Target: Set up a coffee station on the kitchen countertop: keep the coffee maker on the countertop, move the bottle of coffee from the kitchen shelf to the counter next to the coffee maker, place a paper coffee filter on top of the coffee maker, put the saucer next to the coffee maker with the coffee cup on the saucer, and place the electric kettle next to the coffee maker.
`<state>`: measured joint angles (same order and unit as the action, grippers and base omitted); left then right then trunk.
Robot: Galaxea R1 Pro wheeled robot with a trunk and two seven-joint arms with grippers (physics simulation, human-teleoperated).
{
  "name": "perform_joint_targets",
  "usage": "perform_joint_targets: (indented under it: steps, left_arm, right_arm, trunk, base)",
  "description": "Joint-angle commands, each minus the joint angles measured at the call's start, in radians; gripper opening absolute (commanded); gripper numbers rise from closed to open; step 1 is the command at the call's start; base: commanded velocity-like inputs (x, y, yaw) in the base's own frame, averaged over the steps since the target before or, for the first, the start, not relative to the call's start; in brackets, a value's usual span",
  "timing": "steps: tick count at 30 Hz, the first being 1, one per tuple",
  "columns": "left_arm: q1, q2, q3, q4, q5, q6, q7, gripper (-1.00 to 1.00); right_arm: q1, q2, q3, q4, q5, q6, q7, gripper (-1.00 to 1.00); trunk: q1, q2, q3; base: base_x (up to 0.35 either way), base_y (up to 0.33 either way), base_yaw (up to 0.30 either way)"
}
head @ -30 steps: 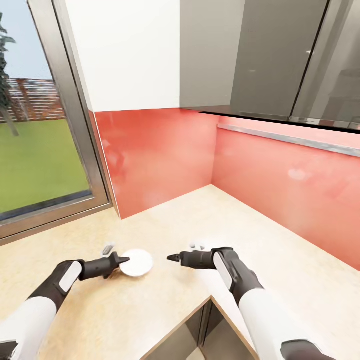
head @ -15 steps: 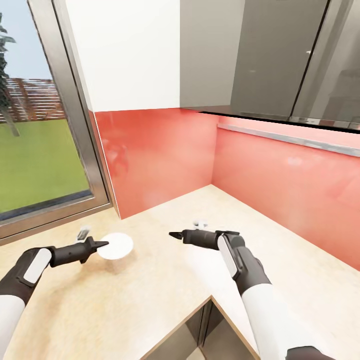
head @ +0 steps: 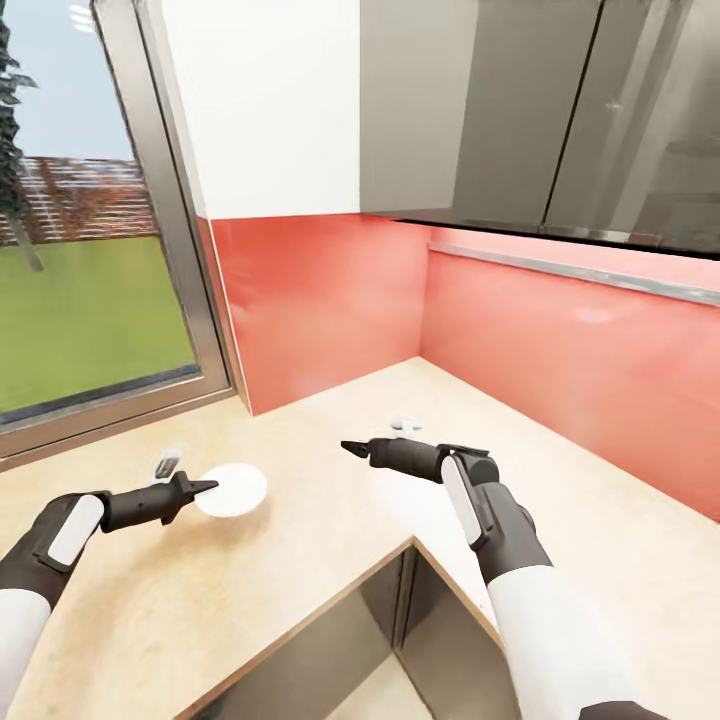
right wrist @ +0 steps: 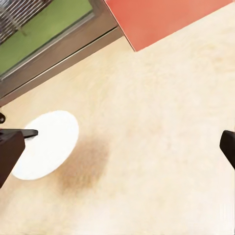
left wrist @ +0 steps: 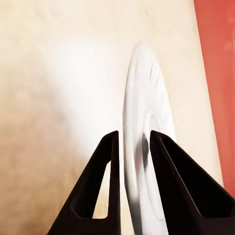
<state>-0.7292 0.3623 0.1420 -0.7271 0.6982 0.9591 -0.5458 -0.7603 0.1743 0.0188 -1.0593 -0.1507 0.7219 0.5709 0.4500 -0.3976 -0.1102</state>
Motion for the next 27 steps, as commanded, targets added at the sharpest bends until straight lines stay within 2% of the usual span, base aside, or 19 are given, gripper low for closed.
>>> perform_joint_targets:
  steps: [1, 8, 13, 27]
  left_arm:
    - [-0.001, 0.000, 0.002, 0.000, -0.005, 0.004, -0.005, -1.00]
    - [-0.001, 0.000, 0.002, -0.042, -0.005, 0.006, -0.005, -1.00]
    - [0.000, 0.000, 0.002, -0.074, -0.005, 0.007, -0.005, -1.00]
    - [0.001, 0.004, 0.003, -0.077, -0.005, 0.007, -0.005, -1.00]
  right_arm:
    - [-0.001, 0.000, 0.000, -0.001, -0.009, 0.008, -0.003, 1.00]
    - [-0.001, 0.000, 0.000, -0.001, -0.009, 0.008, -0.003, 1.00]
    - [-0.001, 0.000, 0.000, -0.001, -0.009, 0.008, -0.003, 1.00]
    - [-0.001, 0.000, 0.000, -0.001, -0.009, 0.008, -0.003, 1.00]
  trunk:
    - [0.000, -0.002, -0.002]
    - [0.000, -0.002, -0.001]
    - [0.000, -0.002, 0.004]
    - [0.000, -0.002, 0.019]
  base:
    - [-0.341, 0.000, 0.000]
    - [-0.342, 0.000, 0.044]
    - [-0.342, 0.000, 0.181]
    - [-0.343, 0.000, 0.197]
